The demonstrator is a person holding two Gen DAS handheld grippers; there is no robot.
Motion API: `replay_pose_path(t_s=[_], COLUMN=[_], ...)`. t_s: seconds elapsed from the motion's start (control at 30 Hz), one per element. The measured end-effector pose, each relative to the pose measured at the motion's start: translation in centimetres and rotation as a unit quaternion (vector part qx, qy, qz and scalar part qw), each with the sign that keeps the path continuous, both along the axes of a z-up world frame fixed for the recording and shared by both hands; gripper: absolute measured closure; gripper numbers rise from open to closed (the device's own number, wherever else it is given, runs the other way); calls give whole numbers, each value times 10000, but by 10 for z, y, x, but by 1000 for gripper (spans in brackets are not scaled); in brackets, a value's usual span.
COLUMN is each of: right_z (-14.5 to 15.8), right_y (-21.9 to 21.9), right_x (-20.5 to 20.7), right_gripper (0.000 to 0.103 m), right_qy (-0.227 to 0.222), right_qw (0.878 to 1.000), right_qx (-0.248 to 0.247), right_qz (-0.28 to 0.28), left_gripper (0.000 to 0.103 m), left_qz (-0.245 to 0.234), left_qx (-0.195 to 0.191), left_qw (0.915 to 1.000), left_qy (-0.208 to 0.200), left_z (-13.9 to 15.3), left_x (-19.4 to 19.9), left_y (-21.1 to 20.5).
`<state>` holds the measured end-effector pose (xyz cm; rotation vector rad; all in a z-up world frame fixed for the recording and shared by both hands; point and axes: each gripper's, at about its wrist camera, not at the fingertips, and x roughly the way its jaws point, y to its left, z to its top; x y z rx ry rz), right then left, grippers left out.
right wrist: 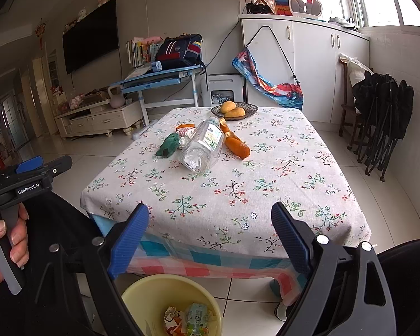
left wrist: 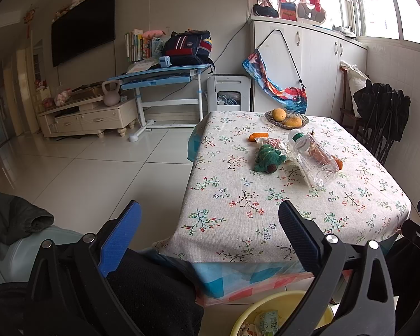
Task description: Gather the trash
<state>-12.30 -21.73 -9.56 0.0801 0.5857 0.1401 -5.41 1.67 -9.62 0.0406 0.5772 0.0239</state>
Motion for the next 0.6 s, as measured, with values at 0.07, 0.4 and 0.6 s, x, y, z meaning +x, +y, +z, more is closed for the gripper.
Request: replay_pose_path(t_s=[0.07, 0.4, 0.6], right_z=[0, 6, 21], right_y=[0, -5, -17], right_x=[0, 28, 67], right_gripper=[17, 17, 17], right_qy=[-1, 124, 103], right_qw=[10000, 9999, 9997], right_qx=[0, -37, -87], right_qz=[5, -2, 190], left_gripper=[8, 8, 8], left_qz=[1, -70, -189], left_qx=[2, -51, -330], left_qw=[10000, 9999, 9986], left_qy=[-2, 93, 374], left_z=[0, 0, -5], left_x=[0, 6, 31], left_y=[0, 0, 1])
